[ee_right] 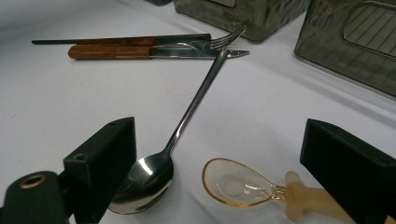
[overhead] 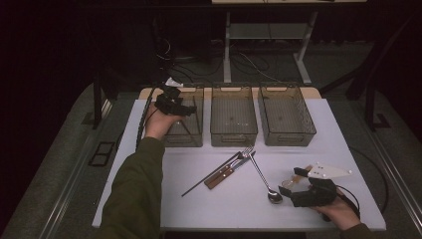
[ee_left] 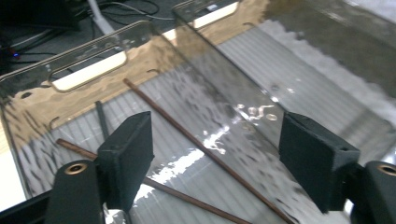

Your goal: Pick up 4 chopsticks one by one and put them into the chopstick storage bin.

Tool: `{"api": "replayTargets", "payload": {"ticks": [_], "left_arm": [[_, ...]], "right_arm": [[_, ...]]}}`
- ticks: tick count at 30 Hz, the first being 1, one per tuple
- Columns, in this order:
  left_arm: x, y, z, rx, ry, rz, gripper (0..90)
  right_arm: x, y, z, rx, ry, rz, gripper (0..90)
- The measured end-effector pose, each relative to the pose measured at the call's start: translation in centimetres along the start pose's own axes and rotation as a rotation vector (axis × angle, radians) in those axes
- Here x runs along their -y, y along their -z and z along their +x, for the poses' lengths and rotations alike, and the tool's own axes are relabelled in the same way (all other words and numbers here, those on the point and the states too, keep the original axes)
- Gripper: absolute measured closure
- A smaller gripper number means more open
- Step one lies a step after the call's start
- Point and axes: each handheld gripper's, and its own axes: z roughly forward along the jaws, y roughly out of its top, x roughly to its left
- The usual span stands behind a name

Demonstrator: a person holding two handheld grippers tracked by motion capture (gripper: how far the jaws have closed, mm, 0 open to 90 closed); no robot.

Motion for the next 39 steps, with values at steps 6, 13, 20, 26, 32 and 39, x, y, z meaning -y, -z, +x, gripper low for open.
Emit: {"api": "replayTargets", "payload": {"ticks": [6, 13, 20, 26, 32, 39], "left_arm": [[0.3, 1.5, -1.5, 0.053, -0.023, -0.042, 21.8], [1.9, 1.9, -3.4, 0.105, -0.056, -0.029, 16.6], [3.8, 2.0, -5.2, 0.129, -0.074, -0.038, 15.9], [5.6, 2.4, -6.6, 0.15, -0.092, -0.046, 15.7], [8.0, 3.0, -7.7, 0.156, -0.085, -0.079, 15.8], [9.9, 3.8, -9.2, 0.152, -0.12, -0.087, 15.8]], "right_arm": [[0.0, 0.0, -0.1, 0.002, 0.001, -0.003, 10.4], [0.0, -0.1, -0.1, 0.001, -0.002, -0.003, 10.3], [0.0, 0.0, -0.1, 0.003, -0.008, 0.0, 10.4], [0.0, 0.0, -0.1, 0.005, -0.01, 0.0, 10.4], [0.1, 0.0, -0.1, 0.007, -0.009, 0.0, 10.4], [0.0, 0.1, -0.1, 0.01, -0.001, 0.001, 10.4]]}}
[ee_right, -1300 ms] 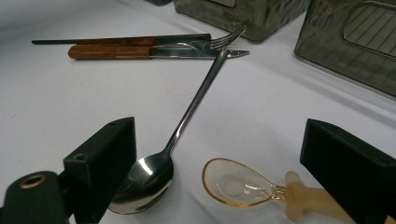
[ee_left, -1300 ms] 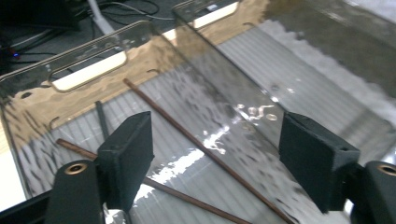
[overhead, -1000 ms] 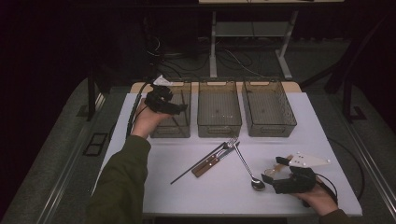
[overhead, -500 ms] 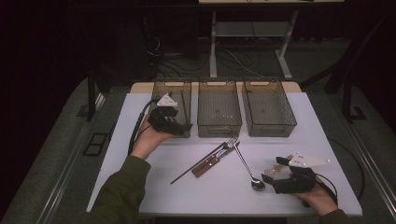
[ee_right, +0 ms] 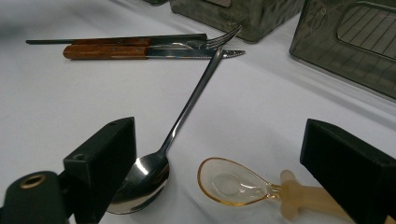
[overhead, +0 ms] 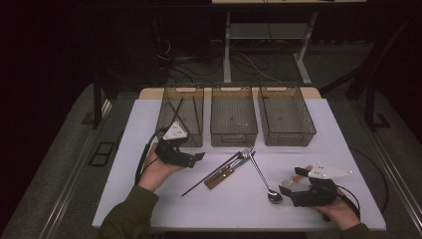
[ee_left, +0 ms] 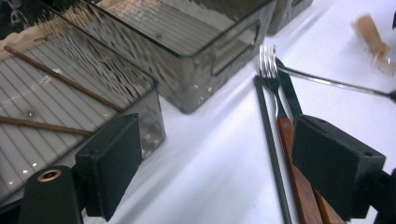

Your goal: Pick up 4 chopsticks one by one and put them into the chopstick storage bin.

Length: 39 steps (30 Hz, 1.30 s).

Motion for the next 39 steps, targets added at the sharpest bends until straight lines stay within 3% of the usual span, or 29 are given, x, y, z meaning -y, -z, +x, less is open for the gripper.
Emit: {"api": "replayTargets", "payload": {"ticks": [6, 13, 24, 29, 39], "left_arm": [[1.5, -0.2, -1.5, 0.013, -0.011, 0.011, 17.2], [2.9, -1.0, -2.8, 0.067, -0.011, 0.042, 25.7], [3.3, -2.3, -3.0, 0.109, 0.028, 0.071, 58.1], [3.4, -3.4, -3.5, 0.115, -0.004, 0.133, 65.5], [3.4, -3.8, -3.3, 0.123, 0.038, 0.132, 77.8]], "right_arm": [[0.0, 0.0, 0.1, 0.001, 0.008, 0.002, 10.4], [0.0, -0.1, 0.1, 0.003, 0.012, 0.005, 10.4], [0.0, -0.2, 0.1, 0.005, 0.018, 0.012, 10.4], [0.0, -0.2, 0.1, 0.006, 0.017, 0.012, 10.4], [0.0, -0.2, 0.1, 0.007, 0.018, 0.014, 10.4]]}}
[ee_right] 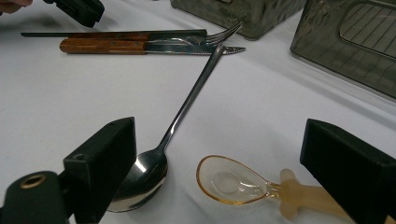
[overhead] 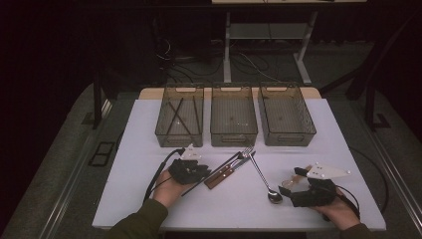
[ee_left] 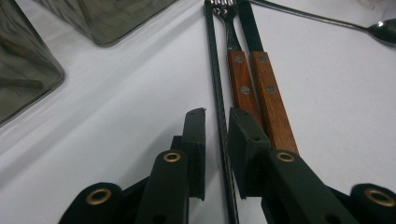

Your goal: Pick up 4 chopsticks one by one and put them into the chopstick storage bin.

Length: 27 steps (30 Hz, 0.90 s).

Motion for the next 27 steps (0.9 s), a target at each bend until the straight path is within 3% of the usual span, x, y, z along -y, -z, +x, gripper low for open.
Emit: {"api": "replayTargets", "payload": {"ticks": [6, 12, 14, 19, 24, 25, 27], "left_arm": [[0.0, -0.4, 0.0, 0.019, 0.013, 0.006, 79.8], [-0.1, -0.6, 0.0, 0.02, -0.009, 0.021, 80.5], [0.0, -0.7, -0.1, 0.017, 0.011, 0.018, 81.5], [0.0, -0.8, -0.1, 0.024, 0.012, 0.017, 81.8], [0.0, -1.0, -0.1, 0.022, -0.004, 0.029, 81.7], [0.0, -1.1, -0.2, 0.02, 0.01, 0.027, 81.7], [0.0, -1.1, -0.2, 0.014, -0.008, 0.039, 81.7]], "right_arm": [[0.0, 0.0, 0.0, 0.0, 0.0, 0.0, 10.4], [0.0, 0.0, 0.0, 0.001, -0.002, 0.001, 10.4], [0.0, 0.0, 0.0, 0.0, -0.002, 0.001, 10.4], [0.0, 0.0, 0.0, 0.0, -0.002, 0.001, 10.4], [0.0, 0.0, 0.0, 0.0, 0.0, 0.001, 10.4], [0.0, 0.0, 0.0, 0.0, 0.001, 0.001, 10.4], [0.0, 0.0, 0.0, 0.001, 0.0, 0.0, 10.4]]}}
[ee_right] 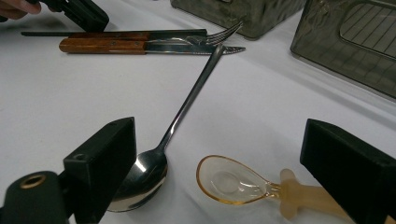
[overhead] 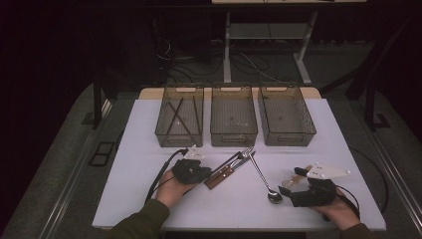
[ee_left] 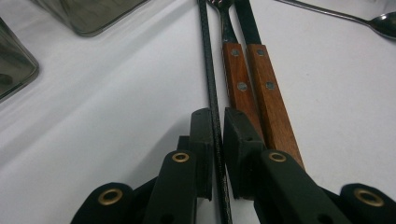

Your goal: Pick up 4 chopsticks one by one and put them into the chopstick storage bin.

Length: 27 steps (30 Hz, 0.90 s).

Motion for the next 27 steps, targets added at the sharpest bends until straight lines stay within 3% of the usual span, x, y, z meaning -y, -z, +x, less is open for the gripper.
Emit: {"api": "replayTargets", "payload": {"ticks": [5, 9, 18, 27], "left_arm": [[-0.06, -0.01, -0.07, -0.046, -0.02, 0.006, 83.1], [0.0, 0.01, 0.3, -0.03, -0.014, 0.006, 84.8], [-0.04, -0.07, -0.18, -0.056, -0.054, 0.014, 85.2], [-0.06, 0.02, 0.23, -0.035, -0.03, 0.011, 86.0]], "right_arm": [[0.0, -0.03, 0.04, 0.0, -0.001, 0.001, 10.4], [0.01, -0.02, 0.03, 0.0, 0.0, 0.001, 10.4], [0.01, -0.04, 0.08, 0.0, -0.005, 0.003, 10.4], [0.02, -0.02, 0.04, 0.001, -0.006, 0.003, 10.4]]}}
